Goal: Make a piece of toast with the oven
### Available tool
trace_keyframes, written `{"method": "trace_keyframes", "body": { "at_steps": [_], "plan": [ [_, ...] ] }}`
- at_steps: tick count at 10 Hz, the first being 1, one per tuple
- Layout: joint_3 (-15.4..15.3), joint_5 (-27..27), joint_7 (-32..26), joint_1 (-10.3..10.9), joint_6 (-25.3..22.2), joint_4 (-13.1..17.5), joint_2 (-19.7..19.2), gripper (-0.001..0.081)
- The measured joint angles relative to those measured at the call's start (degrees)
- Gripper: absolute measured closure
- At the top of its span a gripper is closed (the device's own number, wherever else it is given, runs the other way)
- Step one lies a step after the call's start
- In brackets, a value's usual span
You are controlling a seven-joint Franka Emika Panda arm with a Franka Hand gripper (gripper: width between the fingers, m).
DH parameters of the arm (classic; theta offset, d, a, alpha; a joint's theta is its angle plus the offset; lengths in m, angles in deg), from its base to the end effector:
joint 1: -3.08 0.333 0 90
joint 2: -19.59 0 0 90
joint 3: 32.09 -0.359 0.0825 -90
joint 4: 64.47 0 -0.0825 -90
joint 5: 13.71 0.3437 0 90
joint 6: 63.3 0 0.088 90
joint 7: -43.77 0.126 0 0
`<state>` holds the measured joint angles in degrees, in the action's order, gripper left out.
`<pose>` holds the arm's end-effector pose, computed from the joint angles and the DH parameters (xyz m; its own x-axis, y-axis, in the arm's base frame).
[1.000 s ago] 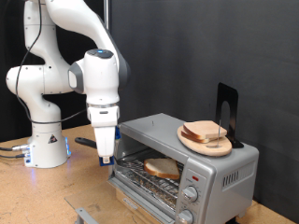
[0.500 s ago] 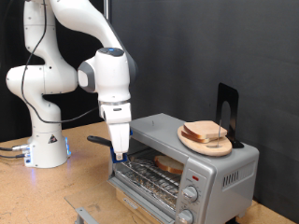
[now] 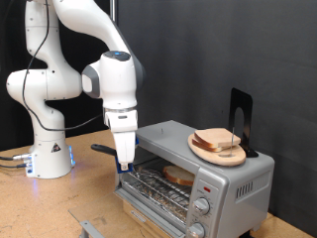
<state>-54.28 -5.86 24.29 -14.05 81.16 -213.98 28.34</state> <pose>0.4030 0.0359 0.3617 0.9486 0.3104 0.0612 0.3114 -0.9502 -0.0082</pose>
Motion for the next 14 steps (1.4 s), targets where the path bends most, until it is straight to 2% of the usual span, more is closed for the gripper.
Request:
{"method": "trace_keyframes", "body": {
  "at_steps": [3, 6, 8, 10, 12, 14],
  "plan": [
    [1.17, 0.73, 0.19, -0.28, -0.48, -4.15, 3.61, 0.0406],
    [4.38, 3.95, -1.91, -0.42, -0.64, -7.72, 8.09, 0.0406],
    [6.57, 7.84, -3.83, -0.13, -2.38, -8.61, 11.16, 0.0406],
    [6.32, 7.5, -3.92, -0.13, -2.4, -8.64, 10.83, 0.0406],
    [7.67, 10.01, -6.59, 0.02, -3.29, -8.4, 12.0, 0.0406],
    [10.46, 13.25, -10.8, 0.25, -6.33, -8.12, 15.99, 0.0406]
  ]
}}
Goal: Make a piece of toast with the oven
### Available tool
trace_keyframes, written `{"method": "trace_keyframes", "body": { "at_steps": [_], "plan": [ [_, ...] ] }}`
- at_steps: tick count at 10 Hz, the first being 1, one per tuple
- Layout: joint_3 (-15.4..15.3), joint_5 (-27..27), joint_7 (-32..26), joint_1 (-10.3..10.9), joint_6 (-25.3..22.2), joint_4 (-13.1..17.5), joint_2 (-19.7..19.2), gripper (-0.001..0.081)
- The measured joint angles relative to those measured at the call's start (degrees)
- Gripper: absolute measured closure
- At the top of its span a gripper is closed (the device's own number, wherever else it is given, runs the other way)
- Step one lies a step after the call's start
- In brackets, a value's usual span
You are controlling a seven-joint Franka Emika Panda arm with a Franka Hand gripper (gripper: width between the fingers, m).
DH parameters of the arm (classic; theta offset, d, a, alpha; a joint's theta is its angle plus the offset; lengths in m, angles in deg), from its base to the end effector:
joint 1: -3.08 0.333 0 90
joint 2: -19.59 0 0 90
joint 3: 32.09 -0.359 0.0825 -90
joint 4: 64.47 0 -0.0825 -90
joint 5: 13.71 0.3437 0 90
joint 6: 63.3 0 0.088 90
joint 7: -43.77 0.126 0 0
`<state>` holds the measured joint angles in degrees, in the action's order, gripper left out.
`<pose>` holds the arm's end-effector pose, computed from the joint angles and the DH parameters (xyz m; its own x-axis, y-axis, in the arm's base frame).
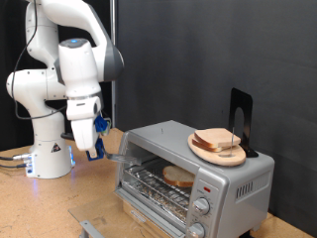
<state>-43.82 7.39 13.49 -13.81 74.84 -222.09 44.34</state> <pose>0.3326 -0.0237 0.4003 0.9772 0.1479 0.1522 0.1670 -0.9785 -0.1213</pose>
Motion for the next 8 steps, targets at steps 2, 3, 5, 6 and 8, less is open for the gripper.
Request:
{"method": "trace_keyframes", "body": {
  "at_steps": [2, 3, 5, 6, 8],
  "plan": [
    [2.41, 0.38, -1.24, -0.02, -4.17, 0.26, 4.72, 0.0406],
    [3.34, 0.41, -1.58, -0.04, -5.82, 0.34, 6.6, 0.0406],
    [4.12, 0.08, -1.68, -0.32, -8.77, 0.52, 8.95, 0.0406],
    [4.2, -0.04, -1.68, -0.46, -9.97, 0.69, 9.41, 0.0406],
    [4.19, 0.13, -1.69, -0.33, -9.85, 0.54, 9.39, 0.0406]
  ]
}}
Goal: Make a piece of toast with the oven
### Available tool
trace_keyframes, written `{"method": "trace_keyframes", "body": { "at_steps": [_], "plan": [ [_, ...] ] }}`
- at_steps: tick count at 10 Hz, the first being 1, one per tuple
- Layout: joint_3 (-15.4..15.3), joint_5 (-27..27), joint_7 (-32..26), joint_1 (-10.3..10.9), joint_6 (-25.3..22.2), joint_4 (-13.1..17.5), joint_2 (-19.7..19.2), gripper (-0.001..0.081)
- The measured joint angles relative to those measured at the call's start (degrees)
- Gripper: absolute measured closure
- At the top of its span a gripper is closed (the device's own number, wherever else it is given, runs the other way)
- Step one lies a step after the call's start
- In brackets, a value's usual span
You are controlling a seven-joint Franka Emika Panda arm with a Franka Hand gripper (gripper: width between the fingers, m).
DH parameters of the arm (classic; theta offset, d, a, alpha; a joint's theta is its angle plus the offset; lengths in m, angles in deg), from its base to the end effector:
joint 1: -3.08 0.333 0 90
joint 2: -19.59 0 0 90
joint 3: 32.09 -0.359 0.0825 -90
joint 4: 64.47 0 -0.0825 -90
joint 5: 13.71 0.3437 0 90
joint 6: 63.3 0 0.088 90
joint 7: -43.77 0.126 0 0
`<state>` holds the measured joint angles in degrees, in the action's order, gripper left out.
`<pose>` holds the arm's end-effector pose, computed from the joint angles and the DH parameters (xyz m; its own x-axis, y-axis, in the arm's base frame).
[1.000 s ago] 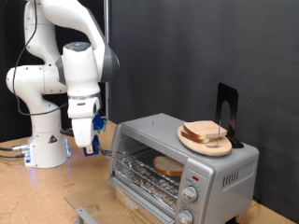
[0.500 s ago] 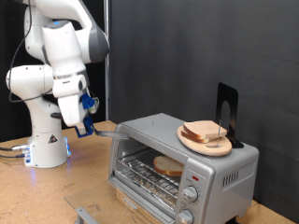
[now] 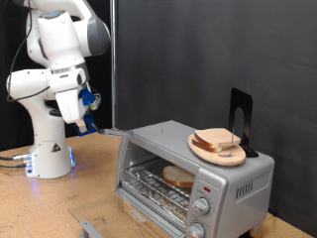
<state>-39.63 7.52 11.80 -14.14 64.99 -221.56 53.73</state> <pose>0.3006 -0.0337 0.4413 0.9738 0.1347 0.1833 0.1649 -0.9731 -0.1610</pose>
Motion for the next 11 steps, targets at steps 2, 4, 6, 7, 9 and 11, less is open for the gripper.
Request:
{"method": "trace_keyframes", "body": {
  "at_steps": [2, 4, 6, 7, 9, 11],
  "plan": [
    [0.0, 3.5, -0.9, 1.92, -0.12, 0.67, 0.0, 0.0406],
    [-1.2, 6.34, -0.31, 5.08, -0.47, 2.19, -0.05, 0.0406],
    [-4.33, 8.64, 2.87, 7.28, 0.72, 3.43, -0.78, 0.0406],
    [-5.8, 9.49, 4.21, 7.97, 1.28, 4.13, -1.54, 0.0406],
    [-9.15, 11.43, 6.28, 9.52, 3.84, 5.69, -3.54, 0.0406],
    [-12.91, 12.03, 8.44, 10.51, 7.58, 7.08, -6.18, 0.0406]
  ]
}}
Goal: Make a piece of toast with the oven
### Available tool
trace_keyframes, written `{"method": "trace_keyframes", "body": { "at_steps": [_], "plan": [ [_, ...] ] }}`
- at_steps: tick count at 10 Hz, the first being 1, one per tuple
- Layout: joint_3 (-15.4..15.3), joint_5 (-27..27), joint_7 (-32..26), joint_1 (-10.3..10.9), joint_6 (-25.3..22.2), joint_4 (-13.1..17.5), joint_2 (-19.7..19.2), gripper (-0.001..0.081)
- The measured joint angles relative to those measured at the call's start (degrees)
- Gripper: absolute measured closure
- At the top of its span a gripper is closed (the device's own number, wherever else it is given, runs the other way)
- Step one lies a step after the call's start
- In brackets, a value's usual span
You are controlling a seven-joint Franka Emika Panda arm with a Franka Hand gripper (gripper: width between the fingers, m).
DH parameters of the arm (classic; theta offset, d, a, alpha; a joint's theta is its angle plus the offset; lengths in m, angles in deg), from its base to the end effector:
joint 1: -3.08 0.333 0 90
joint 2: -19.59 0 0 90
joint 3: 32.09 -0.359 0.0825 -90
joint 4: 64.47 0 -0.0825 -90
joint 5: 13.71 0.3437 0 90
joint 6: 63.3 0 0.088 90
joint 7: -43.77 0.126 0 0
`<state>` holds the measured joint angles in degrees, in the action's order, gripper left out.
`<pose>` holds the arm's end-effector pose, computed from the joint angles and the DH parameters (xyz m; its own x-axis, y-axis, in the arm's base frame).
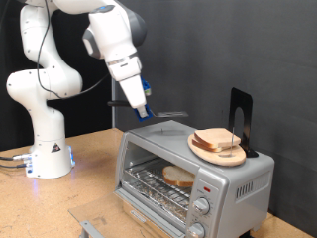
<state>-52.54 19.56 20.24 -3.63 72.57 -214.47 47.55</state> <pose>0.3467 0.1070 0.4649 0.9338 0.2111 0.2887 0.2785 -0.9356 -0.2168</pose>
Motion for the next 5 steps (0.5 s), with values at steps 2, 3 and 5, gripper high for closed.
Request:
{"method": "trace_keyframes", "body": {
  "at_steps": [2, 3, 5],
  "plan": [
    [-3.85, -0.14, 2.75, 0.15, 1.9, 1.68, -3.02, 0.0406],
    [-5.57, -0.26, 3.82, 0.15, 2.72, 2.28, -4.51, 0.0406],
    [-8.1, -0.67, 5.92, 0.09, 4.47, 2.76, -6.9, 0.0406]
  ]
}}
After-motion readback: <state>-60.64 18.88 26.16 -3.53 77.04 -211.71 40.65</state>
